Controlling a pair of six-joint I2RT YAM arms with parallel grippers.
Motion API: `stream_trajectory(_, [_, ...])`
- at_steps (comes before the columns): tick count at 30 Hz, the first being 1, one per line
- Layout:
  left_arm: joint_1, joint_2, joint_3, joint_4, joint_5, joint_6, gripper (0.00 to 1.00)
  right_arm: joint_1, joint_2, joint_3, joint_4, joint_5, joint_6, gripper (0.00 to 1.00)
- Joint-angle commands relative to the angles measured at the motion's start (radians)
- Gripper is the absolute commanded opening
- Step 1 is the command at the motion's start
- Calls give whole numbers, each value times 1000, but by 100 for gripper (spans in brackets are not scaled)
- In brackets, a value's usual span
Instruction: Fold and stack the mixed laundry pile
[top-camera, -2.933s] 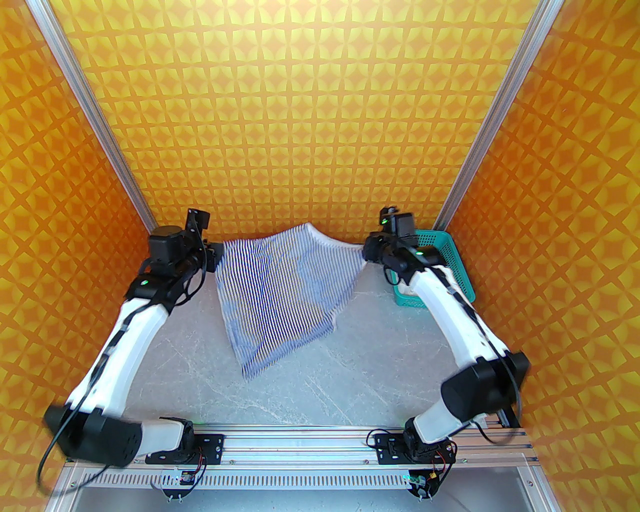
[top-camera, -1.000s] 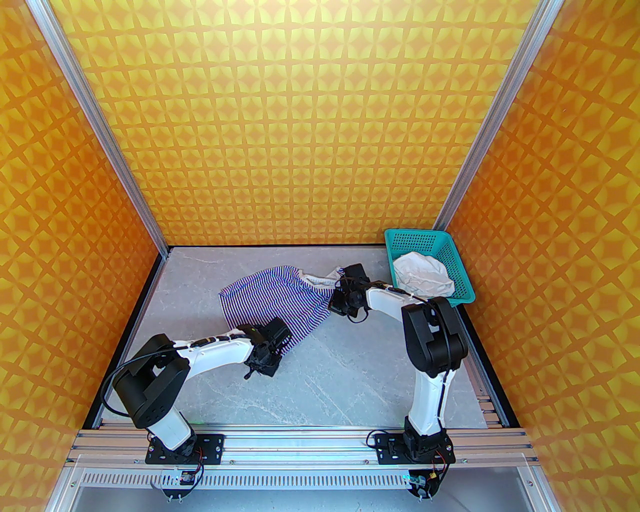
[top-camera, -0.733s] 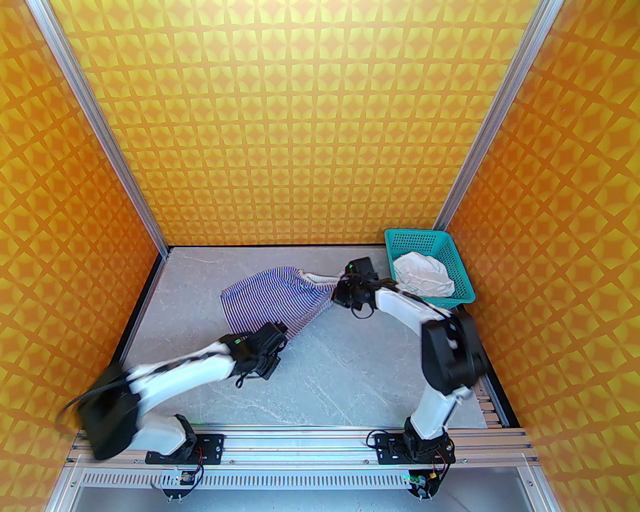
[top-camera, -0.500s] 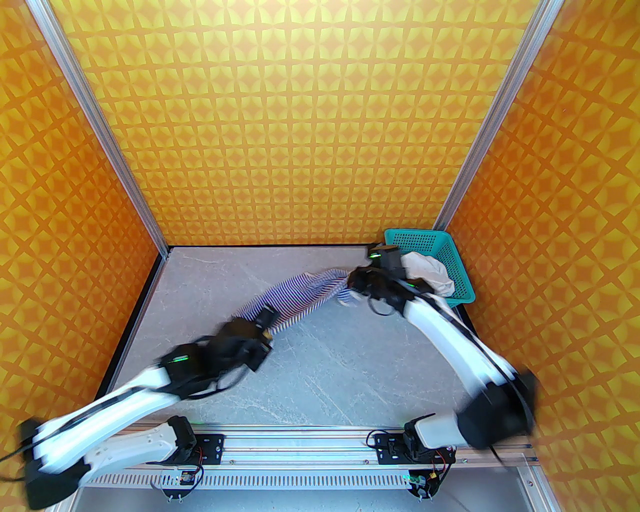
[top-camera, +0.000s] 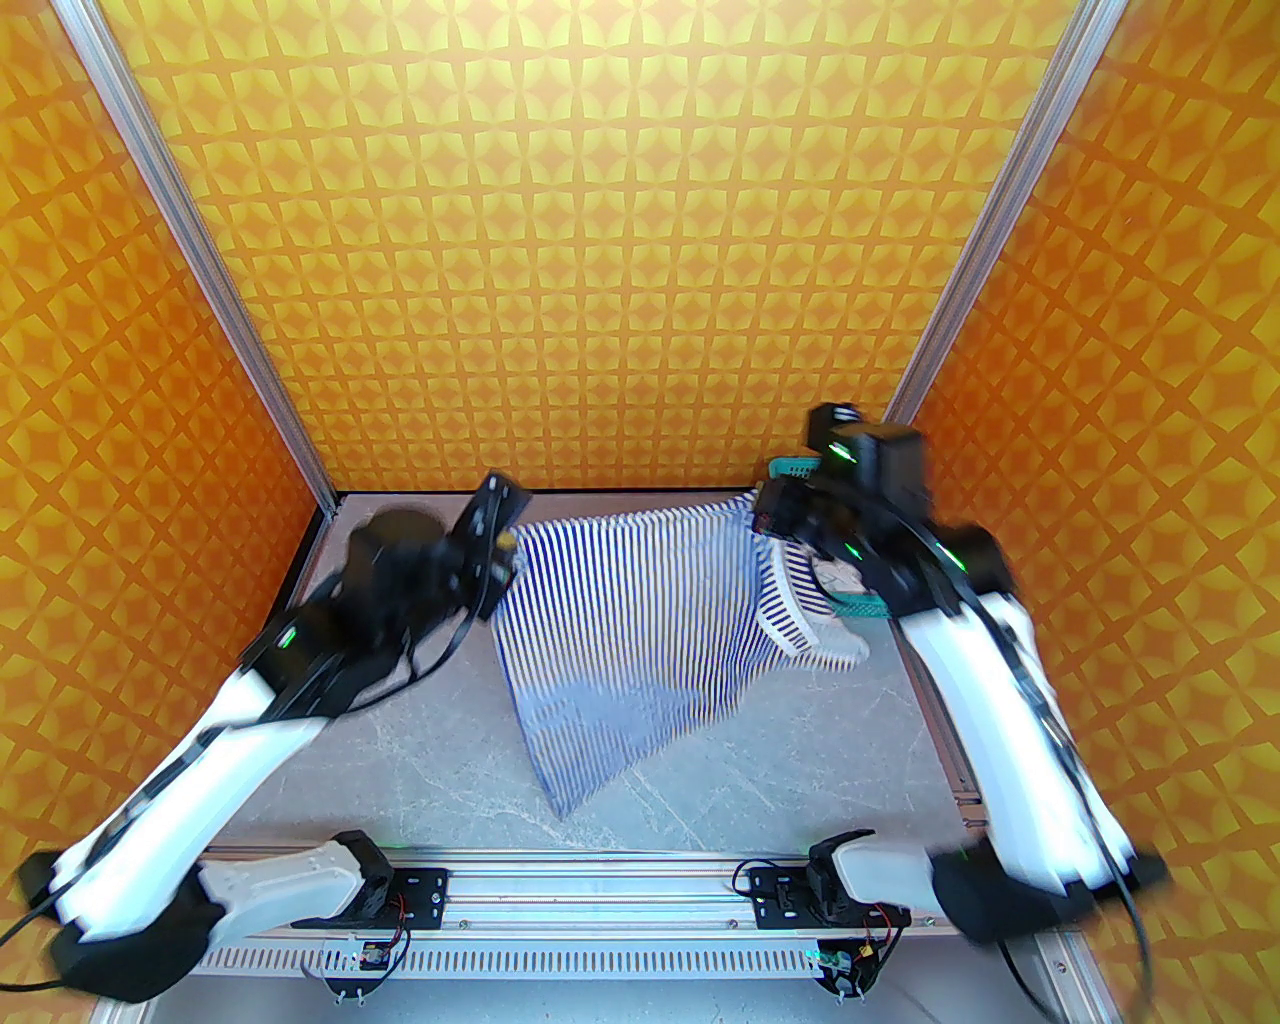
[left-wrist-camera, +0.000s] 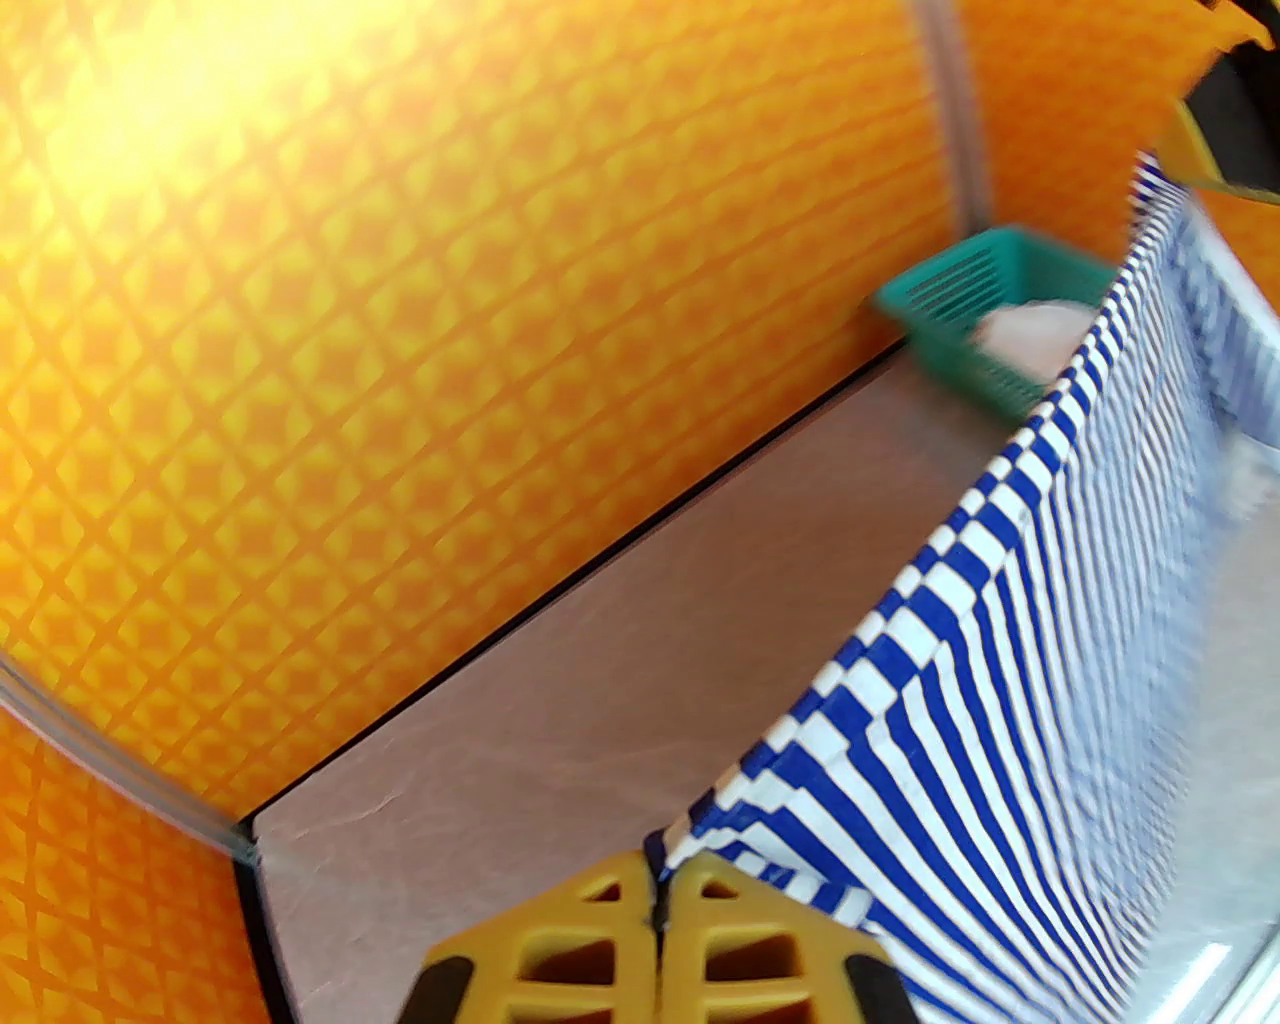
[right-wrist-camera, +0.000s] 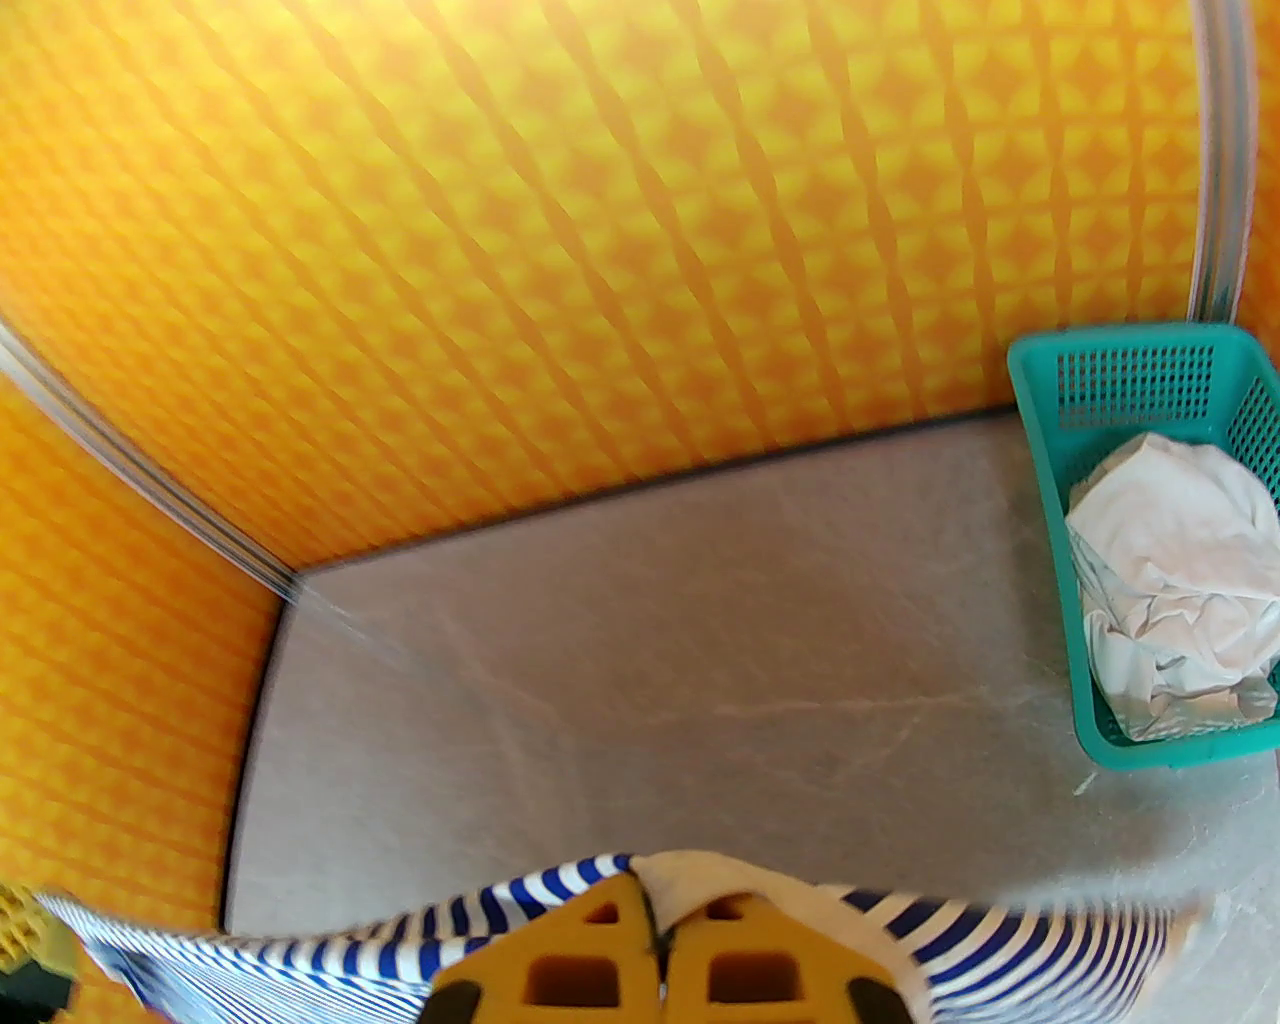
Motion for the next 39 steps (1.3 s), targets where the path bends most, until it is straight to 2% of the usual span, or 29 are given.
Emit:
stream_trajectory(1, [79, 32, 99, 52, 110, 53, 0, -34, 102, 111, 10, -54, -39, 0])
stream_trajectory(5, [98, 39, 146, 53, 120, 95, 0, -39, 156, 198, 28, -123, -45, 0])
stream_trajectory(12, [130, -9, 231, -17, 122, 168, 0, -41, 120, 257, 37, -118, -51, 0])
stream_trajectory(21, [120, -245, 198, -146, 219, 219, 0, -41, -175, 53, 31, -122, -65, 0])
stream_trajectory(26, [117, -288, 232, -241, 247, 205, 0, -41, -307, -1, -41, -127, -63, 0])
stream_trajectory(31, [120, -214, 290, -320, 220, 157, 0, -41, -277, 64, -152, -104, -73, 0])
stream_trajectory(34, [134, -118, 322, -322, 176, 120, 0, -41, -204, 109, -179, -103, -86, 0])
stream_trajectory(39, [200, 63, 401, -270, 172, 80, 0, -51, -21, 182, -123, -134, -102, 0])
